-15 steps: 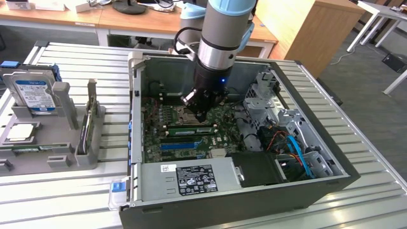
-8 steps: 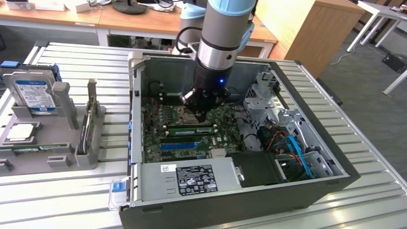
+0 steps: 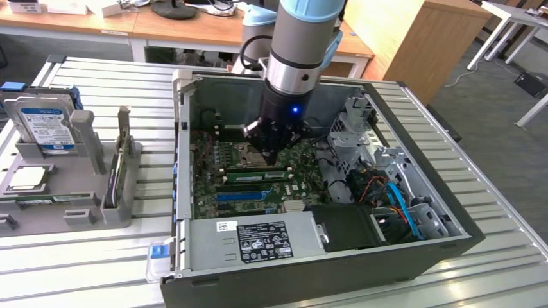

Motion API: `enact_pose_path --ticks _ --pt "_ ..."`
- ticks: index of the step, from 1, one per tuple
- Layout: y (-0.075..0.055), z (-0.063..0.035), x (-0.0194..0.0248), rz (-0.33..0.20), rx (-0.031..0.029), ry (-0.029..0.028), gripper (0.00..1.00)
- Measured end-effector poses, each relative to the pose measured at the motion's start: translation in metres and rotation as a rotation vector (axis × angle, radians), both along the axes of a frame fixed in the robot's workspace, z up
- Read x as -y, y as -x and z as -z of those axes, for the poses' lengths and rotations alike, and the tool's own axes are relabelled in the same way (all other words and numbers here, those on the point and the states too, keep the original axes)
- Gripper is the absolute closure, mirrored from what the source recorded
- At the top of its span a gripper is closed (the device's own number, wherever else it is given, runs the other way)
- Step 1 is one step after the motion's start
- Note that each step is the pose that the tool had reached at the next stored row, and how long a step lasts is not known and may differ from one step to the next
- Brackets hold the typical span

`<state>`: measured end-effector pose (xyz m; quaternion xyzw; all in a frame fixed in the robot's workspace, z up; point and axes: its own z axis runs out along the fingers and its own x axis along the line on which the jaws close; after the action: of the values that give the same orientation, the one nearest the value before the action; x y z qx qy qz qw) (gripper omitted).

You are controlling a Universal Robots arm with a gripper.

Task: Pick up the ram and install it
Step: 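Press down the ram until it locks into place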

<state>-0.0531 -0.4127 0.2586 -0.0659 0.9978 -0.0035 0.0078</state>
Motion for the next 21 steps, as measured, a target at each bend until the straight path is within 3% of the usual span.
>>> enact_pose_path --ticks 11,21 --pt "0.0 0.001 0.0 0.166 0.0001 0.0 0.9" --pt "0.0 0.0011 -0.0024 0.173 0.0 -0.0001 0.9"
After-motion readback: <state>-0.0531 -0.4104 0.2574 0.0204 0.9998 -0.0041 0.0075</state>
